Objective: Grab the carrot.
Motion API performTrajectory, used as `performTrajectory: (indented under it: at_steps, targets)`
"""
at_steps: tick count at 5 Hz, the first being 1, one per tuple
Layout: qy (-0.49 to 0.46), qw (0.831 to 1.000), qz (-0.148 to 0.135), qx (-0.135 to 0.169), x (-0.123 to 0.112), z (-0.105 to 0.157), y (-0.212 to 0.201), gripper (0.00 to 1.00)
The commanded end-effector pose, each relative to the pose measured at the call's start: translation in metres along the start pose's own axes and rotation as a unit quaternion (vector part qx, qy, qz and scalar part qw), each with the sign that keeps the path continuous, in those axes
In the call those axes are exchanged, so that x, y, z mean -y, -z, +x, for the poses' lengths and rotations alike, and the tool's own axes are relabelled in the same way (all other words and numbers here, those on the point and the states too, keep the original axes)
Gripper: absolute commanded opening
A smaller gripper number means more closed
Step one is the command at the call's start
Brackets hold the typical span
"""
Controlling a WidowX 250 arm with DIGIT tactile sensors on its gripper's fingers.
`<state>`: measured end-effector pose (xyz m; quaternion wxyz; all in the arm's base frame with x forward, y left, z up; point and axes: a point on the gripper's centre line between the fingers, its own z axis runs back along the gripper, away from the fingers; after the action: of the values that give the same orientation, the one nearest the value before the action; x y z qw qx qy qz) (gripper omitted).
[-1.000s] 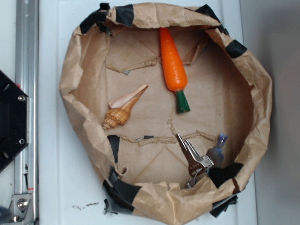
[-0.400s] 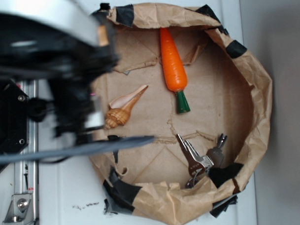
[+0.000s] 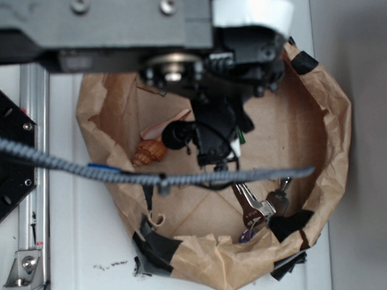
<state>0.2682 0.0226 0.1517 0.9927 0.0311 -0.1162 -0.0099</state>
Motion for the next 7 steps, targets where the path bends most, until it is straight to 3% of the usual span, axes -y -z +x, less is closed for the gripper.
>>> performTrajectory:
  at_steps: [1,2,3,4,5,6,7]
  targets:
    - [0.242,0.969,-0.037,-0.034,-0.014,-0.005,0.057,1.00]
    - [0.361,0.930,-0.056,-0.048,-0.017,-0.022,0.102,1.00]
    - [0.475,0.876,-0.061,-0.053,-0.029,-0.029,0.119,1.00]
    - [0.471,0.879,-0.048,-0.048,-0.039,-0.015,0.129,1.00]
    - [0.443,0.895,-0.029,-0.047,-0.043,-0.002,0.131,0.28]
    - [0.429,0.902,-0.028,-0.040,-0.039,0.003,0.114,0.00]
    - [0.384,0.923,-0.016,0.007,-0.020,0.009,0.069,0.00]
